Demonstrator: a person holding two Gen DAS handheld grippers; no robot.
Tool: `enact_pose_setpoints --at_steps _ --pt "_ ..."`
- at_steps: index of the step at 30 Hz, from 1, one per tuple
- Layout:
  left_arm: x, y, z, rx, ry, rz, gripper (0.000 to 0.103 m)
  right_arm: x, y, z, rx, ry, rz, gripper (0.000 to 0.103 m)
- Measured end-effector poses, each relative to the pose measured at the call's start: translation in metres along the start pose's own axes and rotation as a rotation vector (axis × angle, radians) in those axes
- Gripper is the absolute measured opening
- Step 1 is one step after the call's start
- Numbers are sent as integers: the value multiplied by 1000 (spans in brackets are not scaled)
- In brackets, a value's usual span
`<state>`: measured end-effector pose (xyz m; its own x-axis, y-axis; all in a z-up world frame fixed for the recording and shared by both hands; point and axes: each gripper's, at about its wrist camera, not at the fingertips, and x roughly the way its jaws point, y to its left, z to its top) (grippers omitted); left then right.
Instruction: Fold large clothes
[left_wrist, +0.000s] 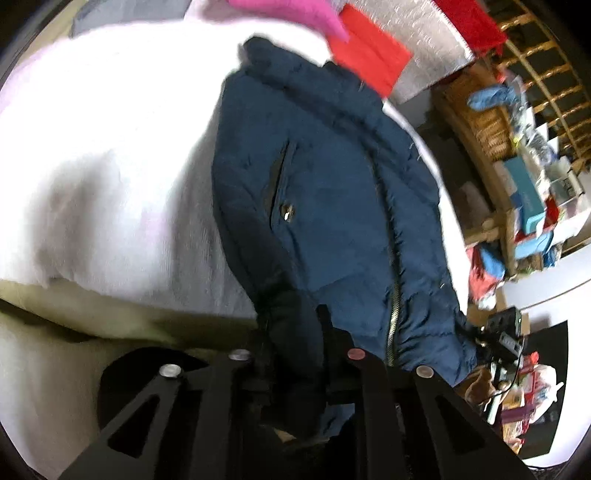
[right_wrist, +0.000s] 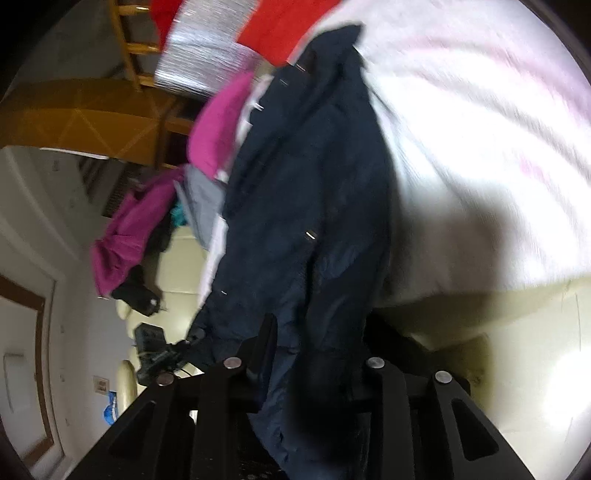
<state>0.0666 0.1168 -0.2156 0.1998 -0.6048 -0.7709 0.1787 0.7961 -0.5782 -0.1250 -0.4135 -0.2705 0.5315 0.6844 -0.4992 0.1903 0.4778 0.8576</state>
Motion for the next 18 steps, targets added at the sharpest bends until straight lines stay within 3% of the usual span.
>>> enact_pose_setpoints --at_steps 3,4,5,8,18 --pt "19 18 -3 -73 55 7 22 7 2 -1 -13 -2 -1 55" --pt "21 21 -4 -89 49 2 21 7 6 -1 -33 -3 -13 49" --pt "20 23 -4 -88 38 -6 20 7 12 0 -66 -6 -32 31" --pt "8 13 -1 -53 -5 -21 17 -2 26 3 -116 -65 -50 19" --pt "-52 -27 51 0 -160 -89 16 -39 81 41 -242 -263 -61 14"
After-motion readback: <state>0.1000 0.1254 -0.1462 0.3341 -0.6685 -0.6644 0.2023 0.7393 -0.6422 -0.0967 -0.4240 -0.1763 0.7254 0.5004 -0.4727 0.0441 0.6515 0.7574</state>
